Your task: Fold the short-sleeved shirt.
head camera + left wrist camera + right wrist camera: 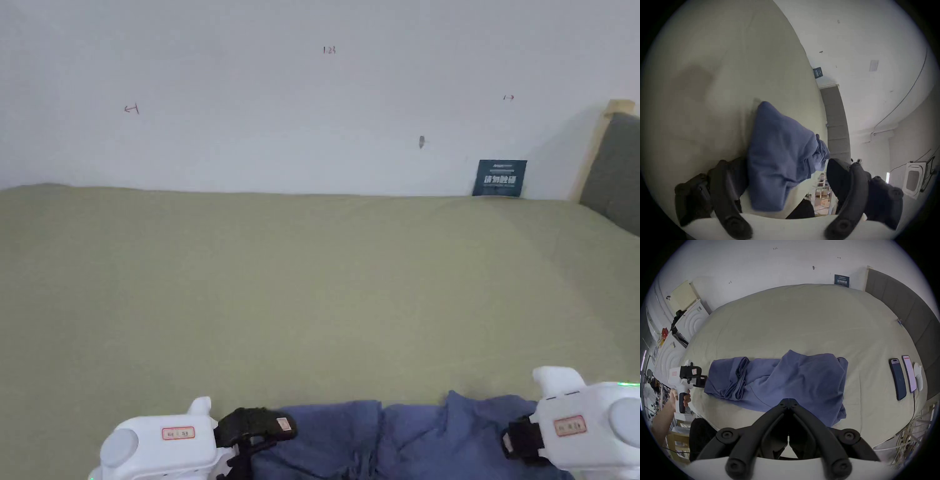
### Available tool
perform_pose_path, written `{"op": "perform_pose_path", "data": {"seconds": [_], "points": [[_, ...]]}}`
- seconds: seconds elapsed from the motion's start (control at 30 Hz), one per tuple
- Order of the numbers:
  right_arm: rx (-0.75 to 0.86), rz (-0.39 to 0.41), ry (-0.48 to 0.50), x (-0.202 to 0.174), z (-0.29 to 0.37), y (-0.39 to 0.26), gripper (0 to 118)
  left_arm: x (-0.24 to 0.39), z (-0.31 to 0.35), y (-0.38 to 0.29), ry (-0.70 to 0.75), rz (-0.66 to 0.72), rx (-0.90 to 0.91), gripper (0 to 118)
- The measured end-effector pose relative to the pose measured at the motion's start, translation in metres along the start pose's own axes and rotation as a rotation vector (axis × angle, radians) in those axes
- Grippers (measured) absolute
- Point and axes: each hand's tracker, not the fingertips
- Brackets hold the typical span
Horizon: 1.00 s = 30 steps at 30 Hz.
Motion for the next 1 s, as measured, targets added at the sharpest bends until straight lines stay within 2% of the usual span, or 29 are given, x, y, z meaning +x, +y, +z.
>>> {"op": "perform_pose_path", "data": {"seconds": [0.03, 0.07, 0.13, 0.2, 0.33, 0.57, 0.6, 0.77, 0.87, 1.0], "points": [[0.002, -0.008, -0.001, 0.002, 0.001, -0.001, 0, 0.005, -0.002, -0.001, 0.006, -0.001, 0.021, 61], [0.005, -0.017, -0.001, 0.004, 0.003, -0.002, 0, 0.011, -0.007, -0.003, 0.098, 0.023, 0.049, 10], [0.004, -0.023, -0.001, 0.006, 0.005, -0.004, 0, 0.016, -0.011, -0.004, 0.319, 0.022, 0.043, 10], [0.002, -0.022, -0.013, 0.009, 0.007, -0.004, 0, 0.003, -0.009, 0.007, 0.174, 0.022, 0.048, 10], [0.015, -0.027, -0.019, 0.009, 0.014, -0.004, 0, 0.017, 0.025, 0.016, 0.108, 0.012, 0.125, 9], [0.044, 0.005, -0.007, -0.008, 0.017, 0.007, 0, 0.037, 0.139, 0.046, 0.338, -0.01, 0.255, 9], [0.044, 0.014, -0.001, -0.013, 0.015, 0.009, 0, 0.056, 0.164, 0.029, 0.376, -0.012, 0.282, 9], [0.032, 0.052, 0.035, -0.038, 0.002, 0.019, 0, 0.081, 0.234, 0.027, 0.537, -0.127, 0.401, 9], [0.025, 0.075, 0.066, -0.054, -0.003, 0.023, 0, 0.098, 0.226, 0.025, 0.565, -0.172, 0.352, 9], [0.02, 0.093, 0.088, -0.066, -0.006, 0.022, 0, 0.122, 0.169, 0.018, 0.518, -0.266, 0.236, 9]]}}
